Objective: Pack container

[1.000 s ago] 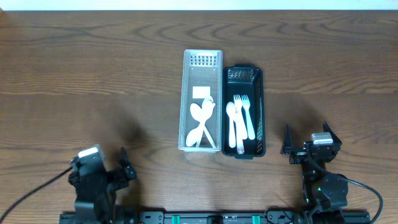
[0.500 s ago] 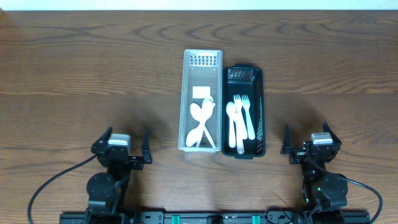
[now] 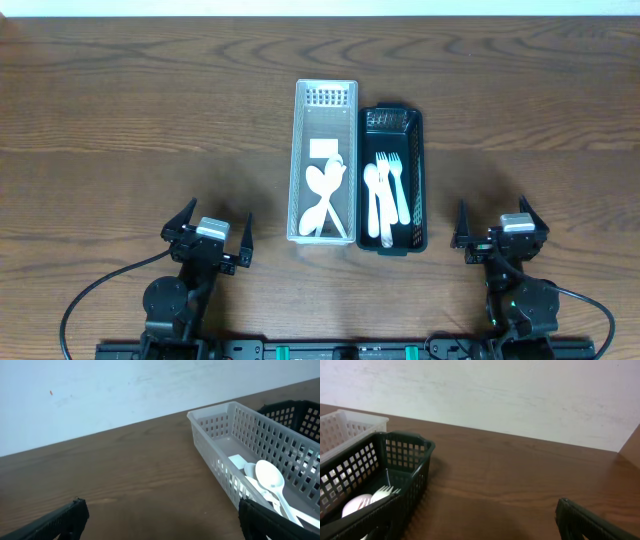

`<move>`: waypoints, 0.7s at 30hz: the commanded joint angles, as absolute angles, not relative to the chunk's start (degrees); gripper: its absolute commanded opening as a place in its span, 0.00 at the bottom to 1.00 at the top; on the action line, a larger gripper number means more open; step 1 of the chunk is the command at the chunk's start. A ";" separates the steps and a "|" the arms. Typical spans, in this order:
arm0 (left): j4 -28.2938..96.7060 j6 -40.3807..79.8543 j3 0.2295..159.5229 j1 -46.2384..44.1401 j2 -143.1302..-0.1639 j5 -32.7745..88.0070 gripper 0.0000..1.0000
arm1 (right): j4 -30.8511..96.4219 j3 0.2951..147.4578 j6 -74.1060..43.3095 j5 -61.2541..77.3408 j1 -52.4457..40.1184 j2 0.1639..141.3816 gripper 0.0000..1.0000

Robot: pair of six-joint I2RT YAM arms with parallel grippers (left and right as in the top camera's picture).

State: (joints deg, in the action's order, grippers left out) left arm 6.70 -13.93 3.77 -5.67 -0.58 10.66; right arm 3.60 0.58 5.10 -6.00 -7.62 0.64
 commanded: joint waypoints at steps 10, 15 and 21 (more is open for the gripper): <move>6.28 -8.38 1.56 -5.41 -0.10 8.95 0.98 | 3.66 0.36 5.87 -5.76 -6.76 0.30 0.99; 6.28 -7.33 1.56 -5.43 -0.10 9.02 0.98 | 3.66 0.36 5.87 -5.76 -6.76 0.30 0.99; 6.20 -4.36 1.56 -5.41 -0.10 8.99 0.98 | 3.66 0.36 5.87 -5.76 -6.76 0.30 0.99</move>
State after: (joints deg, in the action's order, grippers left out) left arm 5.98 -6.33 3.49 -5.67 -0.58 9.87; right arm 3.60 0.58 5.10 -6.00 -7.62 0.64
